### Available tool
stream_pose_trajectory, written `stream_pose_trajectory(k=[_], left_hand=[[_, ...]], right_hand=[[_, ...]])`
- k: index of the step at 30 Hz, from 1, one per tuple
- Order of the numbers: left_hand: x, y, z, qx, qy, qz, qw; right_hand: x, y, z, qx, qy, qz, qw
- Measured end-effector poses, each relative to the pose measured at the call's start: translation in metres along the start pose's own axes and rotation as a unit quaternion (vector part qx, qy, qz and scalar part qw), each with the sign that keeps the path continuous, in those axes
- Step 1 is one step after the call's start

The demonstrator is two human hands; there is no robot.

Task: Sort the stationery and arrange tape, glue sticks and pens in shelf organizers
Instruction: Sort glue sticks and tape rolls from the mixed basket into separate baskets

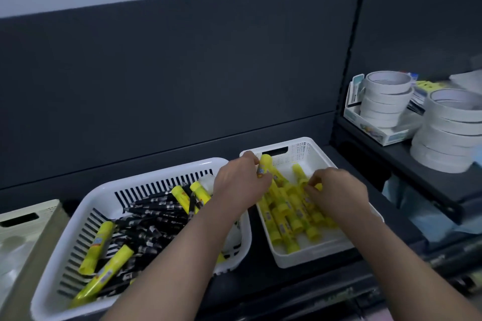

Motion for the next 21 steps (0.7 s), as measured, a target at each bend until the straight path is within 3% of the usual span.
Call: stream_pose_trajectory(k=[8, 15, 21], left_hand=[[0.040, -0.017, -0.029, 0.006, -0.144, 0.023, 0.989], [0.015, -0.019, -0.003, 0.004, -0.120, -0.026, 0.992], [-0.031, 0.011, 0.063, -0.064, -0.110, -0.047, 0.991]], right_hand=[[-0.008, 0.000, -0.004, -0.066, -0.013, 0.006, 0.998], [-0.008, 0.002, 0.011, -0.093, -0.022, 0.021, 0.995], [-0.003, 0.016, 0.058, -0.151, -0.050, 0.021, 0.987]])
Point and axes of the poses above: each hand's wrist, its own y-axis away from the middle knuckle, its own x-axis out of the palm, z = x × y, the point moved 2 cm from there along -y, towards the middle knuckle, and after that the axes turned 4 degrees about -z, right-handed, at the moved point
